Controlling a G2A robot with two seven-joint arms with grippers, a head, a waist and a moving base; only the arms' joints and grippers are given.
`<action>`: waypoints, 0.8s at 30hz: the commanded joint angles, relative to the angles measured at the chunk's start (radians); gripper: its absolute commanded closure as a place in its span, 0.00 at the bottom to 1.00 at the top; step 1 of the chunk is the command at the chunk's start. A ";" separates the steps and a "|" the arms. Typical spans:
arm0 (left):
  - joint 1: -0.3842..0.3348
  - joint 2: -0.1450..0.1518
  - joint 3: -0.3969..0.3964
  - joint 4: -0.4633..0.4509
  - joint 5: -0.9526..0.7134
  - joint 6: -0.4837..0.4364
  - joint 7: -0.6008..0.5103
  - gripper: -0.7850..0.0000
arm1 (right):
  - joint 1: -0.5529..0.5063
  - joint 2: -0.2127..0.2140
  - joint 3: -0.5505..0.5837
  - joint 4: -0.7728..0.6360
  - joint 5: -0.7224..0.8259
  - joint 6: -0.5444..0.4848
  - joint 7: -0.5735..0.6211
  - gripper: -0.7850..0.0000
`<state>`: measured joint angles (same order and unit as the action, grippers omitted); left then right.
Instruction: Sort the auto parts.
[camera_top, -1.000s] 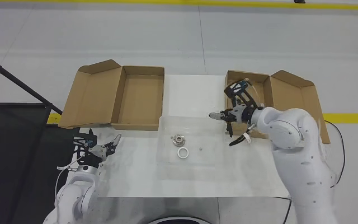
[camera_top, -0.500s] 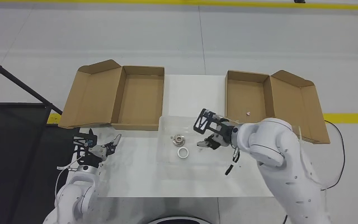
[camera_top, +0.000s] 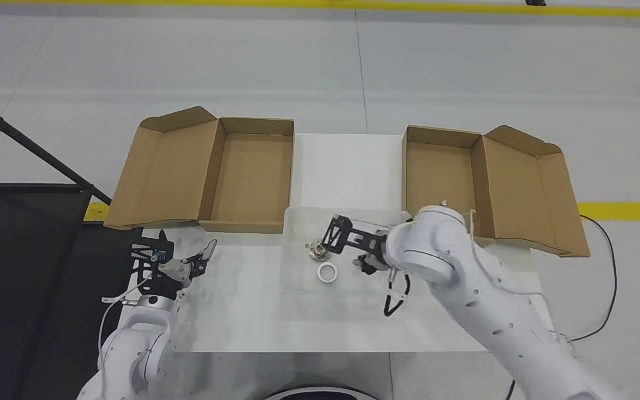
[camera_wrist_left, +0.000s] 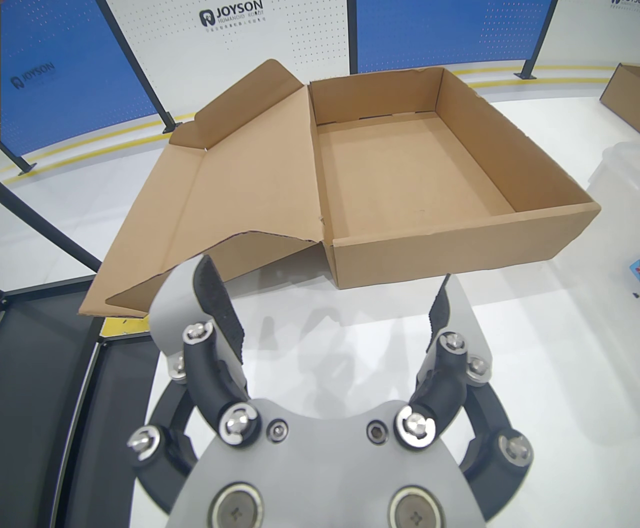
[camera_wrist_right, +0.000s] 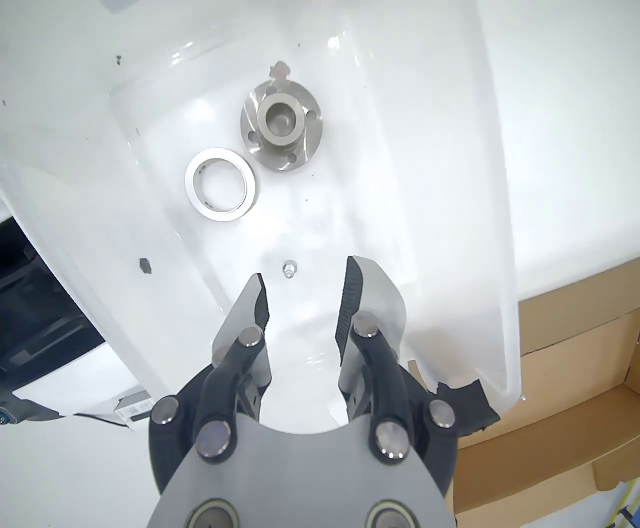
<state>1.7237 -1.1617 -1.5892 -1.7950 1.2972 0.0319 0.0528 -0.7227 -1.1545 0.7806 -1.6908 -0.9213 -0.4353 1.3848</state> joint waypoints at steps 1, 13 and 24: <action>0.000 0.000 0.000 0.000 0.000 0.000 0.000 0.00 | 0.026 0.004 -0.038 0.017 0.014 0.012 0.012 0.56; 0.000 0.000 0.000 0.000 0.000 0.000 0.000 0.00 | 0.115 0.004 -0.141 0.135 0.104 0.001 0.001 0.56; 0.000 0.000 0.000 0.000 0.000 0.000 0.000 0.00 | 0.168 -0.014 -0.203 0.235 0.156 -0.021 -0.021 0.66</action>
<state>1.7237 -1.1617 -1.5892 -1.7950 1.2972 0.0319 0.0528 -0.5592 -1.1670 0.5826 -1.4638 -0.7686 -0.4552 1.3649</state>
